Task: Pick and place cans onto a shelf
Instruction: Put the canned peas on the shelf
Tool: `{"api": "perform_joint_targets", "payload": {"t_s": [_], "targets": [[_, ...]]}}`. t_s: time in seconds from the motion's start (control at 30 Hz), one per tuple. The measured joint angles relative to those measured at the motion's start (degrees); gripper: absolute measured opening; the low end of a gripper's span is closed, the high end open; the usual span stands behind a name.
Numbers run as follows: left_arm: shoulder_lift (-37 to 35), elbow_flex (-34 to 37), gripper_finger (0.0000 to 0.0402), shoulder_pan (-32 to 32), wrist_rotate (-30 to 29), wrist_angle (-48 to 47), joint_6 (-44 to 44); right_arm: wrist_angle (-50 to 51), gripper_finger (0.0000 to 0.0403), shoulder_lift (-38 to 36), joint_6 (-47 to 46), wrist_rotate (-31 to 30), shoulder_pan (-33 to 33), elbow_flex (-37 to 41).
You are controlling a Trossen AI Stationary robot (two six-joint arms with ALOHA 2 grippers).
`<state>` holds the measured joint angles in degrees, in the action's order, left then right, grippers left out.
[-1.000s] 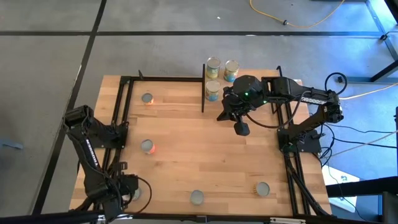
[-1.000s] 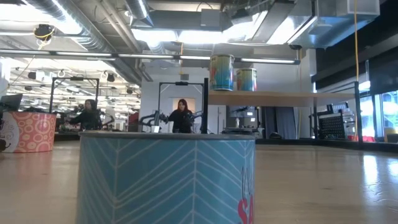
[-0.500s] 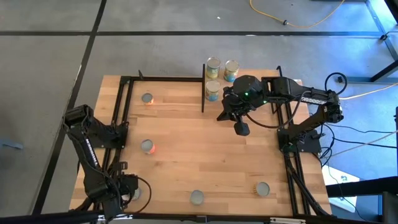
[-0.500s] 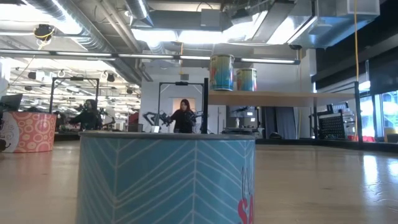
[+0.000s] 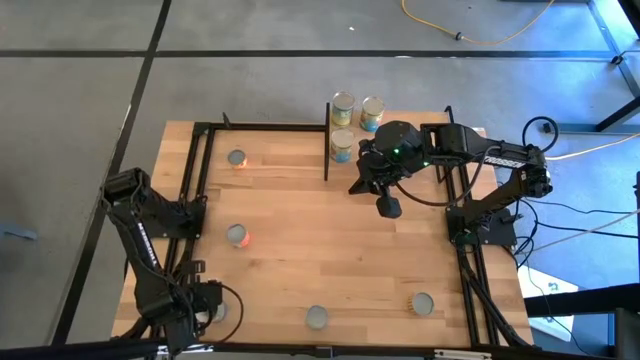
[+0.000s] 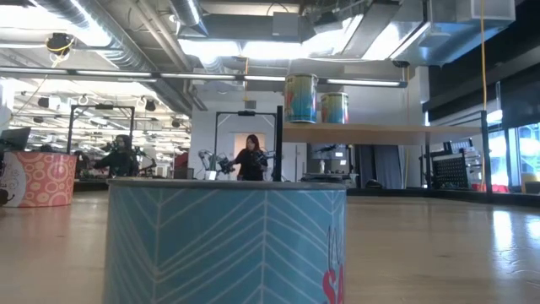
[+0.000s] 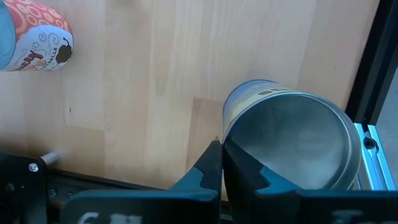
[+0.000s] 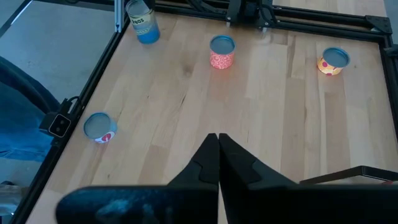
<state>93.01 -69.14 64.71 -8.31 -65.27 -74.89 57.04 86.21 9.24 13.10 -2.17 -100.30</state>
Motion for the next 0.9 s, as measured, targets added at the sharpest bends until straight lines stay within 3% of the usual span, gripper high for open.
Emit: {"api": "perform_joint_targets", "payload": {"t_s": [0.47,0.9], "targets": [[-3.0,-1.6,0.0,-4.1,1.2,-0.4,0.3,-0.2,0.0,0.0,0.0,0.0,0.0,0.0],[-15.9,-1.8,0.0,-16.0,0.0,-1.2,7.8,-0.2,0.0,0.0,-0.1,0.0,0.0,0.1]]}}
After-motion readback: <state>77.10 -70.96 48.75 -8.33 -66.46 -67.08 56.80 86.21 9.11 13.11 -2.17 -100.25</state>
